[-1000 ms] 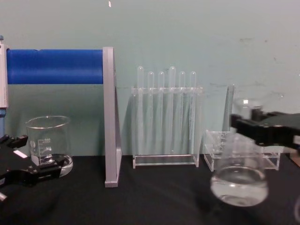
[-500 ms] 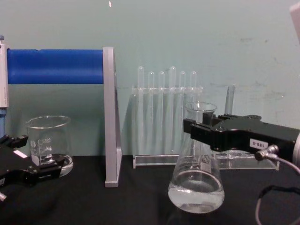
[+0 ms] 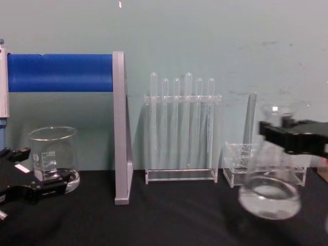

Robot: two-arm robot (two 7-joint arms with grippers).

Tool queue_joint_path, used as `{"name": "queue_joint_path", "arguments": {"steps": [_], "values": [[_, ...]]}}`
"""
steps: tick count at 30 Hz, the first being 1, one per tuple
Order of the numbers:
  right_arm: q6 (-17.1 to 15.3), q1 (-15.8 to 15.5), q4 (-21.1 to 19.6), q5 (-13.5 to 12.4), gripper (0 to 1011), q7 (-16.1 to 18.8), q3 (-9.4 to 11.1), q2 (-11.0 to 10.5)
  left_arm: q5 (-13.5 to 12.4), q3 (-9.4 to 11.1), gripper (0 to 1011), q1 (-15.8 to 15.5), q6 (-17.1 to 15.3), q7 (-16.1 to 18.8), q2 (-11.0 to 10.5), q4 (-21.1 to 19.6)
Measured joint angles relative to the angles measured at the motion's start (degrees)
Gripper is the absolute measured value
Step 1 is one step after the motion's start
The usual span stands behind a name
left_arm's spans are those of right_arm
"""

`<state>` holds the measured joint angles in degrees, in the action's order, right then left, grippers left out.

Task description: Grasp the erlenmeyer flask with one hand, shake it three times, then place it back.

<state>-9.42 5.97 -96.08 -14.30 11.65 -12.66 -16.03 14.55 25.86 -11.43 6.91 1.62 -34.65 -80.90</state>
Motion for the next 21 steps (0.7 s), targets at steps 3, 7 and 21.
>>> {"name": "queue_joint_path", "arguments": {"steps": [3, 7, 21], "values": [[-0.4, -1.6, -1.0, 0.4, 448, -2.2, 2.6, 0.1, 0.0, 0.0, 1001, 0.0, 0.0, 0.0, 0.0, 0.0], [-0.8, -3.3, -2.1, 0.8, 448, -3.9, 5.1, 0.2, 0.0, 0.0, 1001, 0.0, 0.0, 0.0, 0.0, 0.0], [-1.2, -6.5, -4.1, 1.7, 448, -4.3, 9.5, 1.1, 0.0, 0.0, 1001, 0.0, 0.0, 0.0, 0.0, 0.0]]}}
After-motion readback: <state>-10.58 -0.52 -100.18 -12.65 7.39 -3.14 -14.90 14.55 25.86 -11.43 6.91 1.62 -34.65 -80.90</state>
